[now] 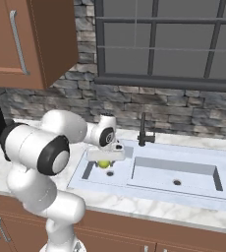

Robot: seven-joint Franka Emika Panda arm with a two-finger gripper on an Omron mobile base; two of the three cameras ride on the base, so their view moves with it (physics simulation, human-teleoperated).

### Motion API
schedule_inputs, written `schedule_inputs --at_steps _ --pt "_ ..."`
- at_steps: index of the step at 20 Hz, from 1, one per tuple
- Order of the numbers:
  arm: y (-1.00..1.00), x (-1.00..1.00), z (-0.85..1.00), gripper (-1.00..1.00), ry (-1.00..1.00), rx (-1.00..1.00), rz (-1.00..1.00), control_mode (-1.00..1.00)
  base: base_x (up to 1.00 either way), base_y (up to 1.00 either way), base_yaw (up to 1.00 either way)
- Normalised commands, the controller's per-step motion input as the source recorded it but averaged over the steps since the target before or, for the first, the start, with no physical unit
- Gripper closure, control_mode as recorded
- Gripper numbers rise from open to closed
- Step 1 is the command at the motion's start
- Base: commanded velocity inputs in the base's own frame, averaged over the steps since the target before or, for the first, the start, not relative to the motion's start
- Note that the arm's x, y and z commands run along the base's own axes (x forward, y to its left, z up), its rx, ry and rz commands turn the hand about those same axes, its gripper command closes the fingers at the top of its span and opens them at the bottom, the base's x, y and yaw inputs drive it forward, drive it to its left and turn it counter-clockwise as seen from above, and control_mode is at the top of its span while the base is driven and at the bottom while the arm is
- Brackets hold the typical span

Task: Pick the tangerines from the cabinet and place them in one bowl. Pick the pear from the sink and place it in the other bowl.

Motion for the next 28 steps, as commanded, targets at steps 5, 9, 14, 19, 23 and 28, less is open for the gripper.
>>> schedule_inputs --at_steps 5,9,14,19,23,28 --pt "0.24 -0.22 0.6 1.0 -0.01 0.0 0.0 -1.0 0.0 0.0 0.0" --pt "0.19 -0.06 0.68 1.0 0.0 0.0 0.0 -1.0 0.0 0.0 0.0" --pt "0.08 0.0 0.73 1.0 0.01 0.0 0.0 -1.0 0.0 0.0 0.0" --pt "0.13 -0.02 0.53 1.0 0.02 0.0 0.0 -1.0 0.0 0.0 0.0" --pt "0.24 -0.17 0.31 1.0 0.0 0.0 0.0 -1.0 0.0 0.0 0.0" --pt "0.32 -0.25 0.14 1.0 0.0 0.0 0.0 -1.0 0.0 0.0 0.0"
